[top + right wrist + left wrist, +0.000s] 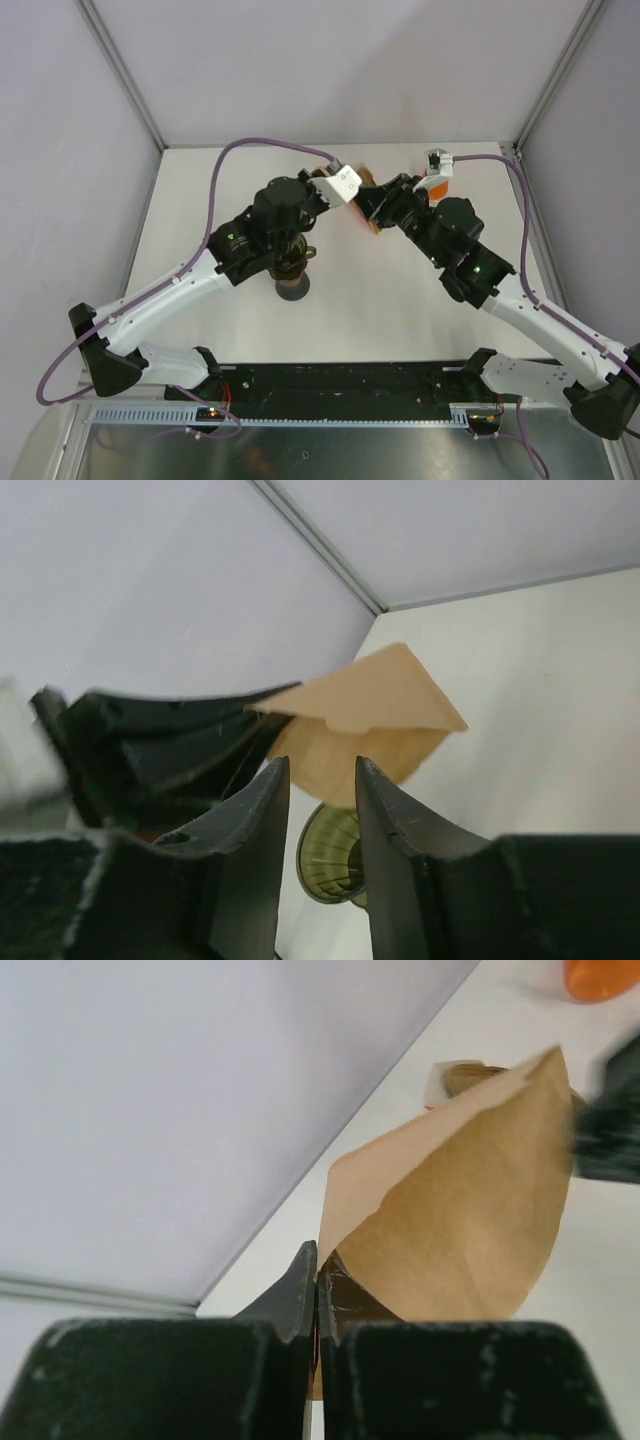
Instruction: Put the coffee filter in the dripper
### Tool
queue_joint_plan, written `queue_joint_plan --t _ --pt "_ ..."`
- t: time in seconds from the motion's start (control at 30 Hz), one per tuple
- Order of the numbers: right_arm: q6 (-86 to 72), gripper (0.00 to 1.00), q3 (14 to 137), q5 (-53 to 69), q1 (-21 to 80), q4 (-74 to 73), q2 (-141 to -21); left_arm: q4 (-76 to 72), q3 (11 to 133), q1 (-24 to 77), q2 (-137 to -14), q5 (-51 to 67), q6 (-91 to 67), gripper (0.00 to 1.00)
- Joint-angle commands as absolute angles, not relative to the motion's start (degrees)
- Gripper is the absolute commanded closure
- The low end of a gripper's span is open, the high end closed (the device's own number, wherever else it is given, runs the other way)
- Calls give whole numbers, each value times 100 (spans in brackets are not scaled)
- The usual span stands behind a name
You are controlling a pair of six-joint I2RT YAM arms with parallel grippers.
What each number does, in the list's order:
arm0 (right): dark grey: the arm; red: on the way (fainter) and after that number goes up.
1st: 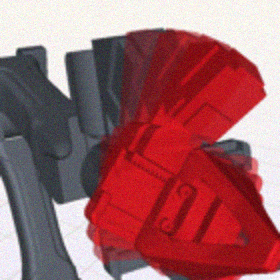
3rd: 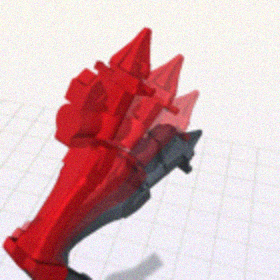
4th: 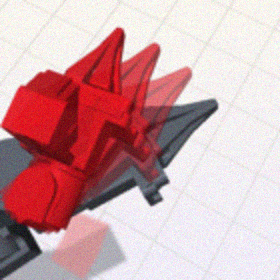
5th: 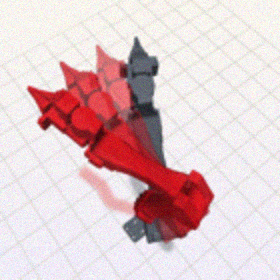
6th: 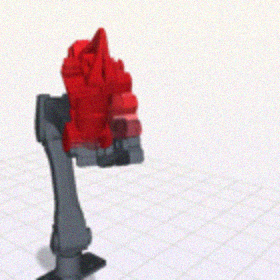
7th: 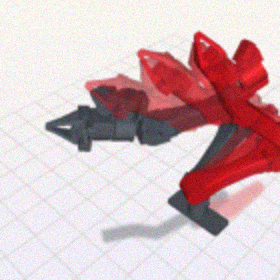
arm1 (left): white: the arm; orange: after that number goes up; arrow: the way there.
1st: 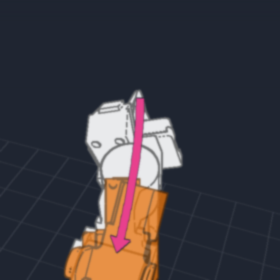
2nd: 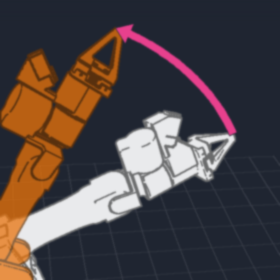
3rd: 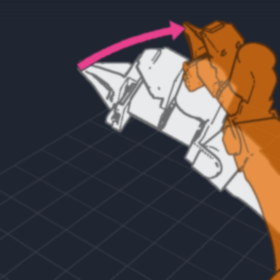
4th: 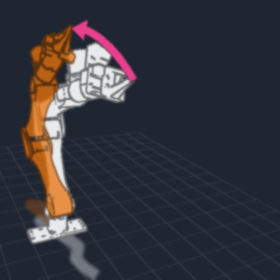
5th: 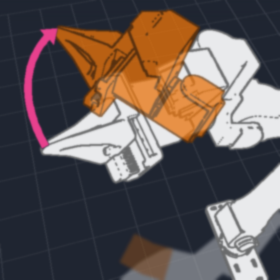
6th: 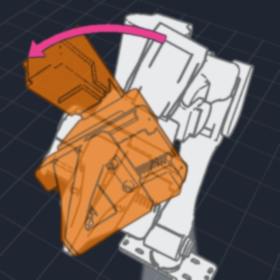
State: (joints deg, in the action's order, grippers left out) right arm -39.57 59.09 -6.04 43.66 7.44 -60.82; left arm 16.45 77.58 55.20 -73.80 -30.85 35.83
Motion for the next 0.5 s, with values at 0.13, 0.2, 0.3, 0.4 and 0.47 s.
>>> queue_joint_plan --t 0.13,0.2,0.3,0.4,0.47 --pt "-3454 51 5942 -1646 4792 311 -5844 1461 7786 5303 -7125 -3077 2632 100" --pt "-3557 46 5944 -1644 4819 335 -5948 1466 7800 5301 -7134 -3103 2583 100" --pt "-3726 41 5944 -1552 4832 488 -6139 1464 7822 5296 -7129 -3104 2508 100" --pt "-3787 37 5943 -1429 4834 892 -6342 1482 7817 5299 -7098 -3052 2415 100" --pt "-3794 36 5942 -1397 4834 1157 -6477 1509 7821 5300 -7088 -3002 2355 100"
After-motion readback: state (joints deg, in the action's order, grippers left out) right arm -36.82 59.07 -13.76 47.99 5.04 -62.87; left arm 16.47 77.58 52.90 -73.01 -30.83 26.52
